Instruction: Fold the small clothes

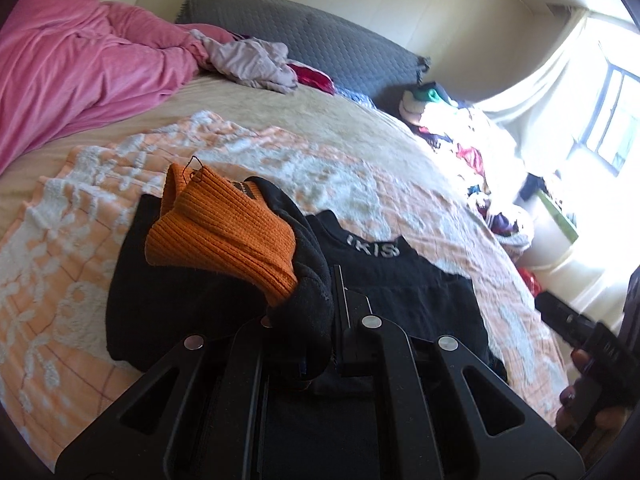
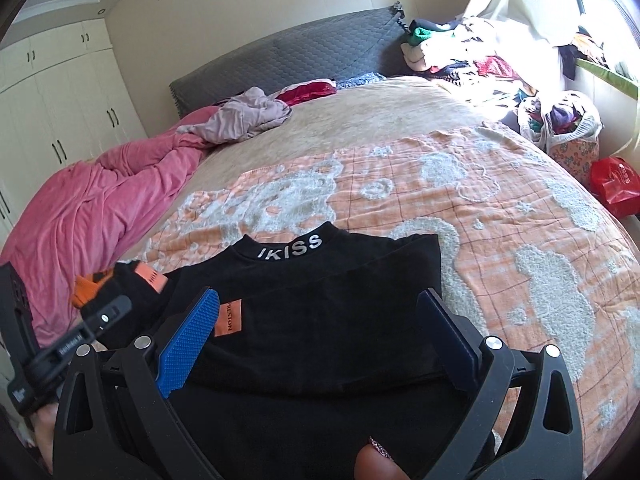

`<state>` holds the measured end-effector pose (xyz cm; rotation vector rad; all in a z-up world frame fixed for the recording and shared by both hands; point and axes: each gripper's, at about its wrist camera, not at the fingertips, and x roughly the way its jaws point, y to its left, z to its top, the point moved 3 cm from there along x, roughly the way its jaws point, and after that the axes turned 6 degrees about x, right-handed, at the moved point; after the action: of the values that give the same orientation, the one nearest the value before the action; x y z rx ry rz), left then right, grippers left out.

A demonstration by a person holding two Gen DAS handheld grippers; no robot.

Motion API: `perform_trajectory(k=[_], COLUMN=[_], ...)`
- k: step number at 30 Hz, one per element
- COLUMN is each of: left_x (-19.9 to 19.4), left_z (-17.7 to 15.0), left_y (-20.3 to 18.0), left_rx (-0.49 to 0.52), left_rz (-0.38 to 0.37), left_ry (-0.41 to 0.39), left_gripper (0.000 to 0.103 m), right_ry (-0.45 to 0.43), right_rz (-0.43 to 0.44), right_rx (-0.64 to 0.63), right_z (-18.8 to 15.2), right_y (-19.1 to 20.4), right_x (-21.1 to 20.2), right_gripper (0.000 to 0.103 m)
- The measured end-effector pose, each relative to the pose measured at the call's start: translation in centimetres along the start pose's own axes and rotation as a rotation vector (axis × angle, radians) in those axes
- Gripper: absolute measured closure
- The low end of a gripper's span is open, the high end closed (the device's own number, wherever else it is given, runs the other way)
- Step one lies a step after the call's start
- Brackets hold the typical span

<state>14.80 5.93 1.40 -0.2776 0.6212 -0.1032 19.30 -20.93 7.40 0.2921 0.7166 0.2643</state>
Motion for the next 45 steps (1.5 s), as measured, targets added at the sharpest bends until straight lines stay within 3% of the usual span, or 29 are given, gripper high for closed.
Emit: perform_trajectory(k=[8,13,16,17,27,32,35,41,45], left_x=[3.6,4.6,4.7,4.6,3.6,3.3,2.9,1.4,0.7], left_z=[-2.5,-4.2,-5.0,-5.1,-6.7,-7.2,-7.4,-7.1,-6.6], left_y=[-3.8,-5.2,-5.5,-5.8,-6.4,-6.0,-5.8,-4.8,-3.6], left_rx=[0.155,0.228,0.232,0.236,0.302,0.303,0.294,0.276,0.263], left_rz=[-0.032,-0.057,-0.100,-0.109,-0.126,-0.134,-0.142,-0.136,-0.102], left_ry=[0.138,0.207,0.244,0.246,0.273,0.281,0.284,0.261,0.247], left_gripper=[0.099,0.090,0.076,0.070,0.056,0.050,0.046,0.037,0.030], right_ry=[0.003,0.025,0.055,0.069,0.288,0.352,0.377,0.407,0.389], right_rz=[-0.037,-0.054,-0.046,-0.036,0.160,0.187,0.209,0.212,0.238], right_rx=[0.024,0.060,0.072,0.083,0.161,0.181,0.169,0.115,0.094], right_z=[0.4,0.3,0.0,-0.1,-3.1,-4.4,-4.9,-6.5,-6.9], right_y=[-1.3,-2.3,-2.6,-2.8,-1.9,-1.0,-0.3,1.6,2.5], right_x=[0.0,0.7,1.5,1.8,6.3,7.9,8.8,10.2,10.5], right_gripper=[0.005,0.005,0.005,0.005,0.005,0.005,0.017,0.024,0.044])
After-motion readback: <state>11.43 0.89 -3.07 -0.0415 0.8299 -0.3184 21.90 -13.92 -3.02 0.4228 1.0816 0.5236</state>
